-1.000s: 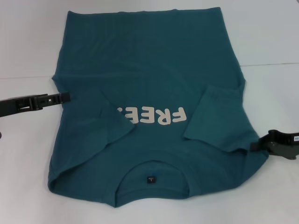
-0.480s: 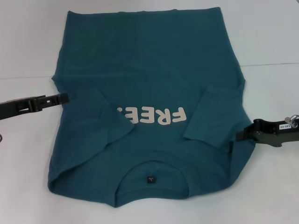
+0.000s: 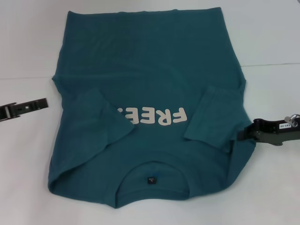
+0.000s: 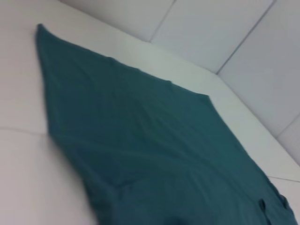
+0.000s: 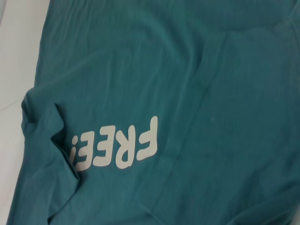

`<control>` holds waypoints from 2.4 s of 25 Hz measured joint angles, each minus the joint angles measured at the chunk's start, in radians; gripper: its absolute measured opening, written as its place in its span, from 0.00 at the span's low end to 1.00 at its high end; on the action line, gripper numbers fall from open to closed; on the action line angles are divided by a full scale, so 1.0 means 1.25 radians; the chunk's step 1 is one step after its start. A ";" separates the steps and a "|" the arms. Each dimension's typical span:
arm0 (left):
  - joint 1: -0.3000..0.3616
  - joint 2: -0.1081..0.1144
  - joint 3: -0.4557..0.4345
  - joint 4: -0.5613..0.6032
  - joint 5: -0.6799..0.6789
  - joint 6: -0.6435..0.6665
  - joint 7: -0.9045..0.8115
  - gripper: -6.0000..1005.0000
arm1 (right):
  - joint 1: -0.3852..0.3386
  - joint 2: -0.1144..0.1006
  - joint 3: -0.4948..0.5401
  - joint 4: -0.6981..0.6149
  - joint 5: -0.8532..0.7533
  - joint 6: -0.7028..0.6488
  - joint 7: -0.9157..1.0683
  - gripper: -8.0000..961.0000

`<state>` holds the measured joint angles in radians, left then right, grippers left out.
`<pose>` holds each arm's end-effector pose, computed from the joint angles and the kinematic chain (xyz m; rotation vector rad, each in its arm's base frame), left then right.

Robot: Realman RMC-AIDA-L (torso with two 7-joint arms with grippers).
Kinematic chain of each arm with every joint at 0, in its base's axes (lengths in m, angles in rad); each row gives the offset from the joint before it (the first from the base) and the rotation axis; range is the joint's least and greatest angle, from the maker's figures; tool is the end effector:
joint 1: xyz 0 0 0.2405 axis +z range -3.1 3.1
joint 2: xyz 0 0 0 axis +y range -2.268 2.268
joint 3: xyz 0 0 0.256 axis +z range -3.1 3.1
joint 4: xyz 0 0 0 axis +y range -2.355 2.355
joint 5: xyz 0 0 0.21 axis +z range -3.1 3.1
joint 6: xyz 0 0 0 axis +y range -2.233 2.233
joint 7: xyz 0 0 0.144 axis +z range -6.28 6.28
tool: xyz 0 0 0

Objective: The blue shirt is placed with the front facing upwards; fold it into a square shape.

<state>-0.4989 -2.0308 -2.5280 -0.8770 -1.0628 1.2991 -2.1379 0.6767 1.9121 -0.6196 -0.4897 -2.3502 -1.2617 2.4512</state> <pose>-0.2991 0.3729 0.0791 -2.1055 -1.3747 -0.6521 0.3162 0.3814 0.0376 -2.0093 1.9163 0.3635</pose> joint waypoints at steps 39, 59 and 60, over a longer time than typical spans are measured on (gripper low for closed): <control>-0.049 0.047 0.010 0.034 0.251 0.242 -0.330 0.89 | -0.003 0.015 -0.041 -0.031 0.000 0.003 -0.022 0.05; -0.052 0.031 0.086 0.044 0.293 0.198 -0.273 0.89 | -0.005 0.015 -0.041 -0.041 0.000 0.001 -0.033 0.05; -0.052 0.030 0.089 0.045 0.296 0.195 -0.273 0.89 | -0.005 0.015 -0.041 -0.041 0.000 0.001 -0.034 0.05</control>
<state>-0.5644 -1.9932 -2.4166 -0.8210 -0.6934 1.5432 -2.4785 0.6705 1.9313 -0.6703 -0.5408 -2.3501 -1.2608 2.4093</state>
